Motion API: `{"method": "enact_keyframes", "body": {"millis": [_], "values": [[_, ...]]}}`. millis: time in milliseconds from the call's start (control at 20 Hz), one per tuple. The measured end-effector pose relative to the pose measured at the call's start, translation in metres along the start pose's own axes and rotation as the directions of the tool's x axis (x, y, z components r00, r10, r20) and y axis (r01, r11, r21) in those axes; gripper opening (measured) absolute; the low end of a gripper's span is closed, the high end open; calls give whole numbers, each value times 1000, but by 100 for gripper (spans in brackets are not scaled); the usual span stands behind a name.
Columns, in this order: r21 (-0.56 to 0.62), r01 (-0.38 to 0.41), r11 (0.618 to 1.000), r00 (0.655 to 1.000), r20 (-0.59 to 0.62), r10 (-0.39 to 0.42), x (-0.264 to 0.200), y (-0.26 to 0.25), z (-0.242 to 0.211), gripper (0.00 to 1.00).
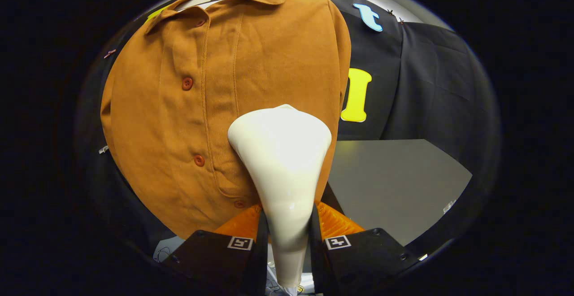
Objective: Iron the clothes twice with a garment steamer, once on the left side and once on the right side.
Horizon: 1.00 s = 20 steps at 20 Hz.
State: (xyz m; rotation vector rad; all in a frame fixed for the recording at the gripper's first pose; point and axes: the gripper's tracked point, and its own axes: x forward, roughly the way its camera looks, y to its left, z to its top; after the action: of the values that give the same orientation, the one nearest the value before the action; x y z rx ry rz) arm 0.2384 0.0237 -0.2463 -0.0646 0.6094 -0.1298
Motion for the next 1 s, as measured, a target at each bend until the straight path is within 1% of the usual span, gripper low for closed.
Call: {"method": "enact_keyframes", "body": {"millis": [350,500,600,750,850,1000], "values": [[5,2,1000,994,-110,-1,9,-7,-45,43],[24,-15,1000,995,-98,17,-2,-6,-42,44],[44,-28,999,998,-57,30,-24,-4,-27,43],[60,-66,996,997,46,63,-62,13,15,43],[52,-111,993,987,124,103,-82,34,49,43],[25,-170,985,957,244,159,-104,70,100,43]]}}
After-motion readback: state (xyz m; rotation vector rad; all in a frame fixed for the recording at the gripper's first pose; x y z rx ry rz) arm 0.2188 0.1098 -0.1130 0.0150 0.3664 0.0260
